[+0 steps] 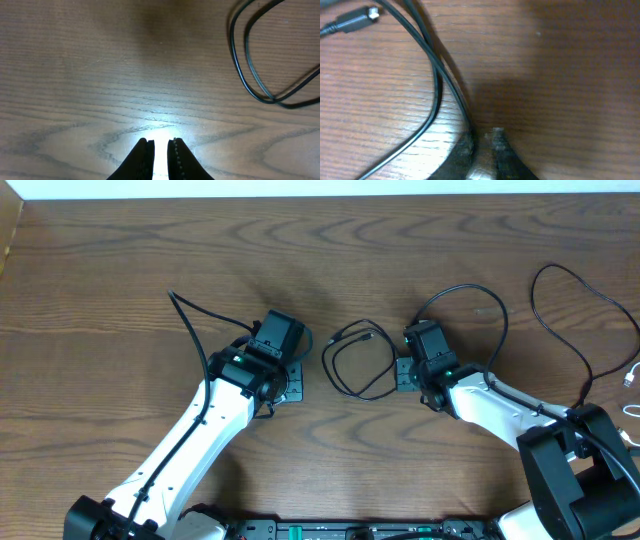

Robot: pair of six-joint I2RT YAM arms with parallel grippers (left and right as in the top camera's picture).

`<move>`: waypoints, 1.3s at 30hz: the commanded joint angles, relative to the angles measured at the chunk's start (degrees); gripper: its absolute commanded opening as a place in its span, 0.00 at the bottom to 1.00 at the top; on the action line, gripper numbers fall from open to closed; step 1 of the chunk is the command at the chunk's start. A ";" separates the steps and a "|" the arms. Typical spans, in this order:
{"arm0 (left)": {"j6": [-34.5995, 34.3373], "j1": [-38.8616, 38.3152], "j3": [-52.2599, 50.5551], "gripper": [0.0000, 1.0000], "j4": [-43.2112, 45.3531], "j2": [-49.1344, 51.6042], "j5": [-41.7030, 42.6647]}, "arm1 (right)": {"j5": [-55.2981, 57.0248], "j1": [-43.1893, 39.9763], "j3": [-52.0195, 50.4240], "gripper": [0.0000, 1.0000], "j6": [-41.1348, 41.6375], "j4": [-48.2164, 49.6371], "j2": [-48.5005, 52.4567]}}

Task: Untangle cables

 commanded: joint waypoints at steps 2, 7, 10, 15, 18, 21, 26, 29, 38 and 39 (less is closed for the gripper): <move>0.50 -0.02 0.17 0.15 -0.92 -0.35 -1.14 | 8.31 0.22 -1.38 0.01 4.22 -3.56 0.24; 0.50 -0.02 0.17 0.16 -0.96 -0.35 -1.14 | 16.76 0.22 -1.38 0.04 6.99 -9.01 0.24; 0.52 -0.02 0.17 0.15 -0.94 -0.35 -1.14 | 13.35 0.22 -1.40 0.14 6.97 -9.22 0.24; 0.52 -0.02 0.17 0.15 -0.96 -0.35 -1.14 | 9.88 0.24 -1.40 0.04 8.07 -9.25 0.24; 0.50 -0.02 0.17 0.15 -0.96 -0.35 -1.14 | 7.63 0.24 -1.36 0.01 8.04 -9.18 0.22; 0.52 -0.02 0.17 0.16 -0.94 -0.35 -1.14 | 6.67 -0.07 0.94 0.01 4.76 -11.45 -1.81; 0.50 -0.02 0.17 0.16 -0.92 -0.35 -1.14 | 4.81 -2.32 18.60 0.01 -6.91 -27.34 -12.55; 0.50 -0.02 0.17 0.16 -0.94 -0.35 -1.14 | 4.94 -4.20 28.76 0.01 -8.33 -32.48 -18.78; 0.50 -0.02 0.17 0.15 -0.94 -0.35 -1.14 | 4.11 -4.39 29.49 0.34 -8.24 -37.18 -19.74; 0.50 -0.02 0.17 0.16 -0.92 -0.35 -1.14 | 4.11 -4.39 29.18 0.40 -7.48 -38.23 -18.16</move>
